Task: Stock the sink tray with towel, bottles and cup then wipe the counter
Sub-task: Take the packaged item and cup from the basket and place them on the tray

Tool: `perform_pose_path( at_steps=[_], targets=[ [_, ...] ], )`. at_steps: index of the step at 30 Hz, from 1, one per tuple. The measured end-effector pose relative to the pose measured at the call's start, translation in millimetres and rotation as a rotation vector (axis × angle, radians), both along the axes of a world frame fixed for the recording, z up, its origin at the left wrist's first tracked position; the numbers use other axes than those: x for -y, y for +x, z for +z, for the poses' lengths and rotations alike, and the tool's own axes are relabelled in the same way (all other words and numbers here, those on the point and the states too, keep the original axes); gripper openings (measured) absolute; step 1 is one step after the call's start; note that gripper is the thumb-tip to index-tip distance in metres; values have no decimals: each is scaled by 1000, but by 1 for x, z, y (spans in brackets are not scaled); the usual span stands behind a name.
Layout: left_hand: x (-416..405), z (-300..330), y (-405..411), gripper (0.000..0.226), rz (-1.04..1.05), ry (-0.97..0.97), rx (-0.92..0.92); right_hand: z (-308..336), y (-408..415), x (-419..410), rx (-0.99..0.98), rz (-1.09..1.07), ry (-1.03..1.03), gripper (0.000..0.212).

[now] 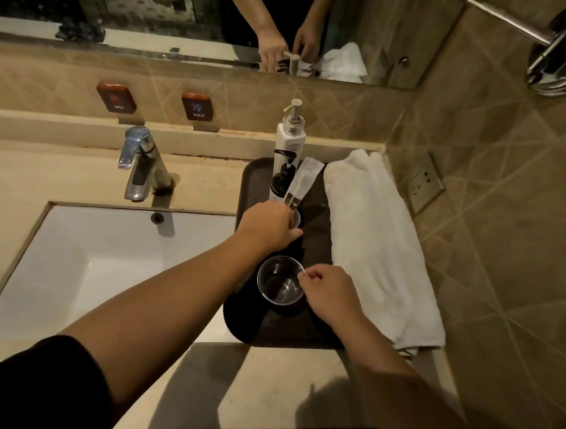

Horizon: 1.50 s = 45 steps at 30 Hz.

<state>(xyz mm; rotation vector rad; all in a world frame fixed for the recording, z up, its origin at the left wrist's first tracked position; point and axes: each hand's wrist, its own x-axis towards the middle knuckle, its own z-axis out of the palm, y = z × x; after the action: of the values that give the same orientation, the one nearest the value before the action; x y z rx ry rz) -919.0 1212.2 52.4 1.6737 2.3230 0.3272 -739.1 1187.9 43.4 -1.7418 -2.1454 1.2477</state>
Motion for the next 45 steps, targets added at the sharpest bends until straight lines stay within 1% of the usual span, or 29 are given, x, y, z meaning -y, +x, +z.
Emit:
perform_pose_path(
  at_steps=[4,7,11,13,15,18,20,22,25,32,34,36,39,41,45],
  targets=[
    [5,-1,-3,37,-43,22,-18,-3,1,-2,-10,-9,-4,13],
    [10,-5,-7,37,-64,101,-17,-5,2,-1,-14,-4,1,14],
    [19,-13,-16,24,-85,232,-71,-6,1,1,-11,-2,5,16],
    [23,-17,-20,19,-37,266,-62,-7,0,0,-7,0,9,16],
    [24,-20,-22,23,69,268,55,-7,0,0,-1,-2,14,16],
    [21,-20,-26,30,277,234,299,-9,-1,-1,3,-12,18,15],
    [22,-22,-28,35,367,200,421,-10,-1,-2,-1,-16,18,15],
    [24,-24,-27,33,427,181,537,-10,-2,-2,-1,-17,22,14],
    [27,-26,-26,25,500,199,660,-11,-1,-2,1,-19,25,14],
    [32,-26,-22,19,593,219,860,-13,0,-1,10,-23,12,11],
    [38,-25,-24,22,586,207,839,-12,1,0,11,-21,9,10],
    [47,-22,-28,20,568,190,775,-9,3,0,8,-15,5,11],
    [70,-17,-34,17,519,149,663,1,6,1,8,-16,9,22],
    [90,-12,-36,19,495,114,593,10,8,1,23,-6,45,30],
    [135,5,-37,20,433,59,484,33,11,4,61,65,191,34]
  ],
)
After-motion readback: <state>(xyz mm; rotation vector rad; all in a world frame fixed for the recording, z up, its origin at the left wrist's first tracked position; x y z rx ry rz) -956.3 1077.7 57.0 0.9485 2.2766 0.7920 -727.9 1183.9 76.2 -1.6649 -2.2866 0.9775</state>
